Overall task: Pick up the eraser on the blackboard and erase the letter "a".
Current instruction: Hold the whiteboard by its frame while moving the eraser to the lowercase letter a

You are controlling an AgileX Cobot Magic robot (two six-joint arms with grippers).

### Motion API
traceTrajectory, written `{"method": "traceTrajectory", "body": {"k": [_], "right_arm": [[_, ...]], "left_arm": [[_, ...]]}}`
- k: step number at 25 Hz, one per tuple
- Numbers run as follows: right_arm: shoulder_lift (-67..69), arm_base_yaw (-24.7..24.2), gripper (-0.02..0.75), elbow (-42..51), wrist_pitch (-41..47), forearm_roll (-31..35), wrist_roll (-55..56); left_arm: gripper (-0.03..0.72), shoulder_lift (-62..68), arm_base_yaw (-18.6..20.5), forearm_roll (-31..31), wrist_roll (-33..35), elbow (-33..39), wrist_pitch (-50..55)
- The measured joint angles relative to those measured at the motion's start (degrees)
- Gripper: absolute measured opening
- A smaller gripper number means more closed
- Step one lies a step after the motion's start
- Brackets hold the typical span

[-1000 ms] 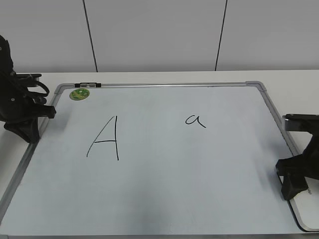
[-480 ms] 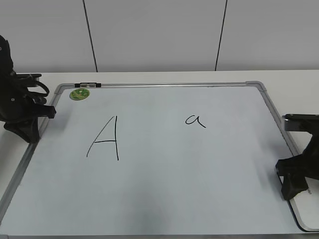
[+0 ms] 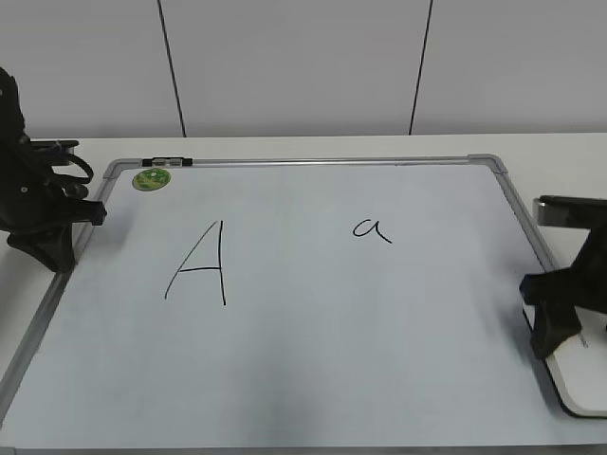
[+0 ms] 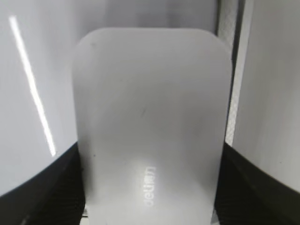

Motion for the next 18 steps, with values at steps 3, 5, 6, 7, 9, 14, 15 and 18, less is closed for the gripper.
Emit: {"method": "traceTrajectory", "body": {"k": [3, 5, 6, 7, 9, 14, 15, 18], "right_arm": [[0.1, 0.4, 0.532, -5.7, 4.2, 0.0, 0.0], [1.2, 1.2, 0.532, -11.7, 7.8, -0.2, 0.0], [1.6, 1.4, 0.531, -12.6, 8.3, -0.2, 0.0], [3.6, 2.3, 0.531, -16.4, 11.0, -0.3, 0.0], [6.6, 3.3, 0.531, -20.9, 13.2, -0.5, 0.0], [15.1, 5.4, 0.531, -31.9, 14.8, -0.6, 0.0], [15.9, 5.5, 0.531, -33.0, 14.8, -0.6, 0.0], [20.6, 6.5, 0.531, -39.6, 14.9, -0.6, 0.0]], "left_arm": [[0.038, 0.0, 0.0, 0.0, 0.0, 0.0, 0.0], [0.038, 0.0, 0.0, 0.0, 0.0, 0.0, 0.0], [0.038, 0.0, 0.0, -0.1, 0.0, 0.0, 0.0], [0.038, 0.0, 0.0, -0.1, 0.0, 0.0, 0.0], [0.038, 0.0, 0.0, -0.1, 0.0, 0.0, 0.0], [0.039, 0.0, 0.0, -0.1, 0.0, 0.0, 0.0], [0.039, 0.0, 0.0, -0.1, 0.0, 0.0, 0.0], [0.039, 0.0, 0.0, -0.1, 0.0, 0.0, 0.0]]}}
